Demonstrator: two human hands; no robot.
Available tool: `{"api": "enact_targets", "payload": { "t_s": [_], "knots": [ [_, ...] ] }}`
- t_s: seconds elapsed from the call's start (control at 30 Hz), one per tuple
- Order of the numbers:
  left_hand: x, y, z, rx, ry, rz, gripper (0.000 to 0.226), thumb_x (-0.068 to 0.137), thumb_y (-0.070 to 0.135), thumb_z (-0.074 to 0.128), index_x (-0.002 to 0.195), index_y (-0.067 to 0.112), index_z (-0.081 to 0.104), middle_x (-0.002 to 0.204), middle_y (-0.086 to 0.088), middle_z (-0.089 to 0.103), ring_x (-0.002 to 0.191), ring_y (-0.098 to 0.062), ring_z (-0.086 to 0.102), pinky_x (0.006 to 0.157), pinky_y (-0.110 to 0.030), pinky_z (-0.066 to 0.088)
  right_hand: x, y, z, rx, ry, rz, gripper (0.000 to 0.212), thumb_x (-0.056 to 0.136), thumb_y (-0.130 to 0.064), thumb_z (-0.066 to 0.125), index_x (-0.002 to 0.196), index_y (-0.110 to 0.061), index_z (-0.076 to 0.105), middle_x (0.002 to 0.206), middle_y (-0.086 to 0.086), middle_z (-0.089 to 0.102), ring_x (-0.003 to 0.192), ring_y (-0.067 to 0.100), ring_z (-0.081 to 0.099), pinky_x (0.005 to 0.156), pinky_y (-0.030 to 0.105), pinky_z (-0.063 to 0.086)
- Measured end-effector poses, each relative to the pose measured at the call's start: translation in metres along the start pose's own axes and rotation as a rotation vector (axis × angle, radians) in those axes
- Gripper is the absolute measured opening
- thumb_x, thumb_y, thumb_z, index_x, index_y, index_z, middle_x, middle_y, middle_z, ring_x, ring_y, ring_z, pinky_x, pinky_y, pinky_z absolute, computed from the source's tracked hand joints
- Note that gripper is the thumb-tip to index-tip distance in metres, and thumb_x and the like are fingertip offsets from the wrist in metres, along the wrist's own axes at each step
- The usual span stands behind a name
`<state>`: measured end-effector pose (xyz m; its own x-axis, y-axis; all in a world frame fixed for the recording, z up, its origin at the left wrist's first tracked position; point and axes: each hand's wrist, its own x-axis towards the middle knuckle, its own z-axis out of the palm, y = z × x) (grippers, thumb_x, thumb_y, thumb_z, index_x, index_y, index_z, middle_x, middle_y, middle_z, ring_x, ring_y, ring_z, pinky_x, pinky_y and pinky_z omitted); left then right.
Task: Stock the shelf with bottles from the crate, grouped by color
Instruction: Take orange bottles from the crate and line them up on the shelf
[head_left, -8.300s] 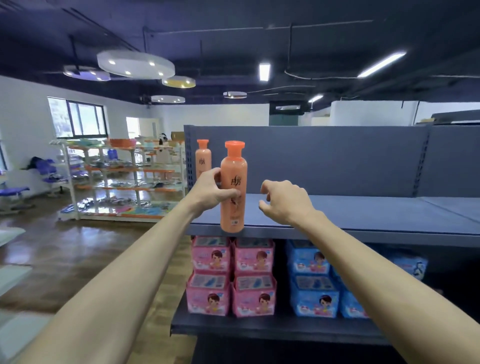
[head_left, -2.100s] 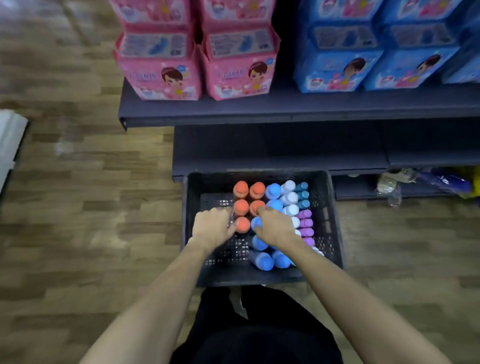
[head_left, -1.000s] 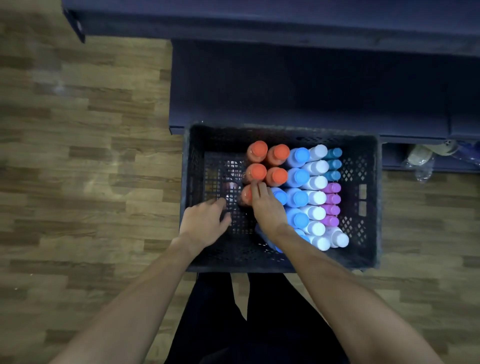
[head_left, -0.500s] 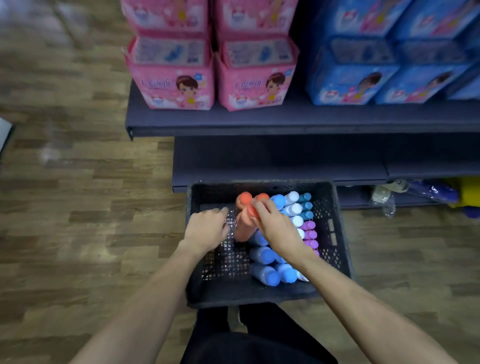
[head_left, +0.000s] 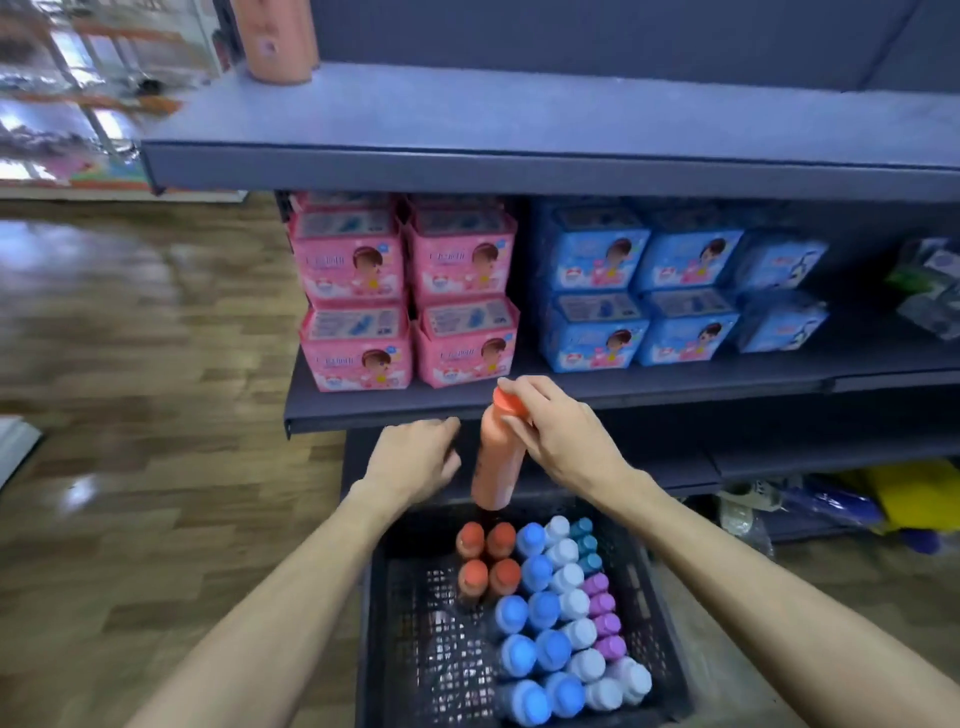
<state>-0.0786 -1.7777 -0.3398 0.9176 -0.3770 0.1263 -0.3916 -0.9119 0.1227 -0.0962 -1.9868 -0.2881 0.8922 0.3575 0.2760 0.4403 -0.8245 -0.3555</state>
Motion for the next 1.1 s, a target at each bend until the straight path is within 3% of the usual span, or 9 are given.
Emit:
{"api": "enact_targets", "payload": {
  "t_s": [0.13,0.3,0.47,0.67,0.93,1.1],
  "knots": [
    [0.021,-0.002,-0.053,0.014,0.203,0.052,0.016,0.084,0.031,0.053,0.092,0.017,0.051,0.081,-0.001,0.064,0.075,-0.031,0.062,0.054,-0.034,0.038,0.021,-0.01,-0.047,0.008,0.094,-0.053,0.04,0.1,-0.034,0.05,0.138,-0.021,0.049,0.132,-0.004,0.051,0.1,0.027,0.063,0.08,0.043,0.052],
    [0.035,0.002,-0.117,0.122,0.28,0.093,0.016,0.086,0.034,0.049,0.094,0.02,0.05,0.08,0.004,0.062,0.076,-0.023,0.062,0.056,-0.034,0.045,0.041,-0.027,-0.098,0.004,0.192,-0.094,0.04,0.099,-0.036,0.052,0.137,-0.024,0.051,0.13,-0.005,0.054,0.101,0.024,0.062,0.084,0.042,0.053],
    [0.042,0.011,-0.176,0.192,0.376,0.145,0.015,0.086,0.033,0.052,0.087,0.018,0.048,0.082,0.001,0.065,0.077,-0.026,0.062,0.054,-0.031,0.036,0.066,-0.042,-0.149,0.051,0.303,-0.143,0.037,0.098,-0.029,0.057,0.133,-0.018,0.059,0.123,0.0,0.062,0.105,0.019,0.061,0.093,0.035,0.049],
    [0.057,0.012,-0.254,0.208,0.524,0.124,0.013,0.083,0.032,0.053,0.087,0.019,0.054,0.079,-0.001,0.066,0.078,-0.031,0.061,0.057,-0.033,0.039,0.104,-0.068,-0.221,0.083,0.415,-0.232,0.032,0.094,-0.024,0.059,0.123,-0.013,0.065,0.111,0.006,0.069,0.099,0.021,0.065,0.092,0.036,0.051],
    [0.086,0.001,-0.337,0.361,0.591,0.086,0.023,0.089,0.04,0.048,0.102,0.023,0.056,0.084,0.003,0.068,0.08,-0.028,0.062,0.059,-0.031,0.037,0.159,-0.111,-0.309,0.058,0.516,-0.259,0.031,0.096,-0.028,0.057,0.124,-0.017,0.066,0.111,-0.001,0.071,0.1,0.013,0.065,0.091,0.024,0.05],
    [0.099,-0.002,-0.364,0.41,0.572,0.051,0.018,0.087,0.036,0.048,0.093,0.02,0.053,0.079,0.0,0.065,0.072,-0.028,0.06,0.056,-0.031,0.043,0.196,-0.12,-0.327,0.039,0.514,-0.214,0.029,0.096,-0.028,0.057,0.122,-0.018,0.066,0.112,0.002,0.07,0.102,0.018,0.064,0.089,0.031,0.052]
  ]
}}
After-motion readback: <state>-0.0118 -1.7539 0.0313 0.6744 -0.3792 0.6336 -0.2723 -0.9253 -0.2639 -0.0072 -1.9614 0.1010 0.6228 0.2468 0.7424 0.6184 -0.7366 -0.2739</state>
